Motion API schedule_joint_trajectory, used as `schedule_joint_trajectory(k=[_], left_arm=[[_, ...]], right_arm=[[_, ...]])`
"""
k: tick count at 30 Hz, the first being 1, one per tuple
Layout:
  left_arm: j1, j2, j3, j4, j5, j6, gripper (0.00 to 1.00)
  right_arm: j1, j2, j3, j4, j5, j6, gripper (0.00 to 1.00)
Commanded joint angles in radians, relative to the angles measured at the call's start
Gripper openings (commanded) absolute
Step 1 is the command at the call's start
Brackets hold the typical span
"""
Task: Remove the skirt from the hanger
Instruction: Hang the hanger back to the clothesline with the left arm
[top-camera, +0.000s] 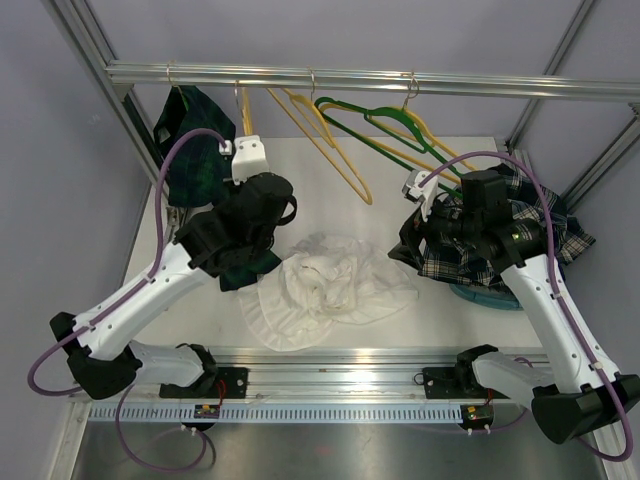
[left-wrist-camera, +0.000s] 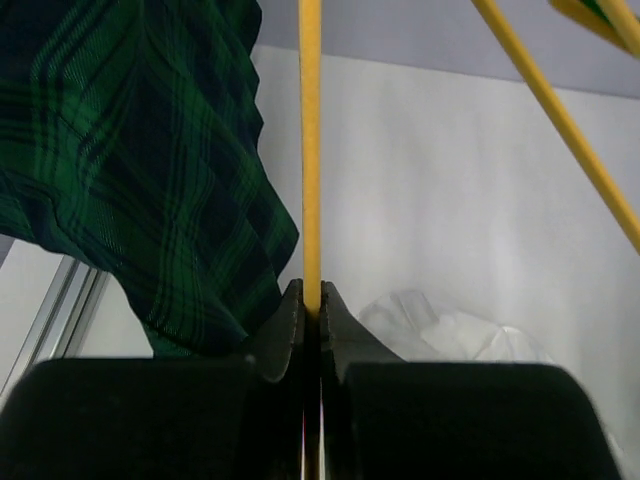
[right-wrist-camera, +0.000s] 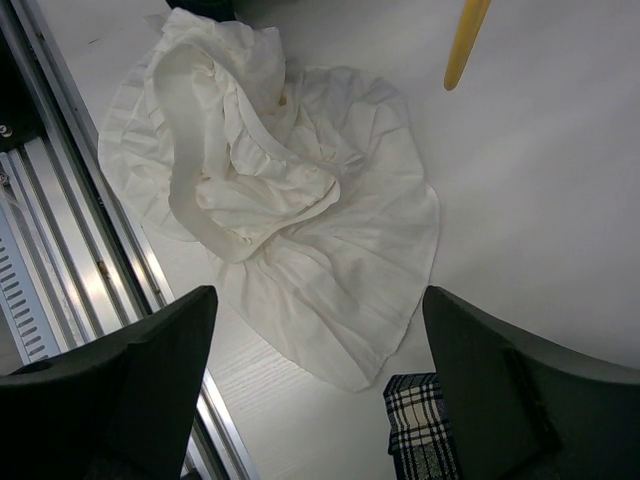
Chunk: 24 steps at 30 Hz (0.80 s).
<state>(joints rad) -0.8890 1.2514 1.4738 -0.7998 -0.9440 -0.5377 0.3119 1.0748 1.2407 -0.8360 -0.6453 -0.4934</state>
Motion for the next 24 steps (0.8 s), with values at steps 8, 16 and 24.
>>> schedule_joint_trajectory(k=[8, 16, 24], left_arm=[[-0.016, 0.068, 0.088, 0.286, -0.170, 0.117, 0.00], [0.015, 0.177, 0.155, 0.220, -0.116, 0.053, 0.00], [0.055, 0.243, 0.166, 0.217, -0.036, 0.027, 0.00]], right_arm=[[-0.007, -0.012, -0.014, 0.003, -0.007, -0.025, 0.91], [-0.005, -0.015, -0.004, -0.006, -0.013, -0.025, 0.91], [-0.007, -0.029, -0.010, -0.015, -0.014, -0.031, 0.91]])
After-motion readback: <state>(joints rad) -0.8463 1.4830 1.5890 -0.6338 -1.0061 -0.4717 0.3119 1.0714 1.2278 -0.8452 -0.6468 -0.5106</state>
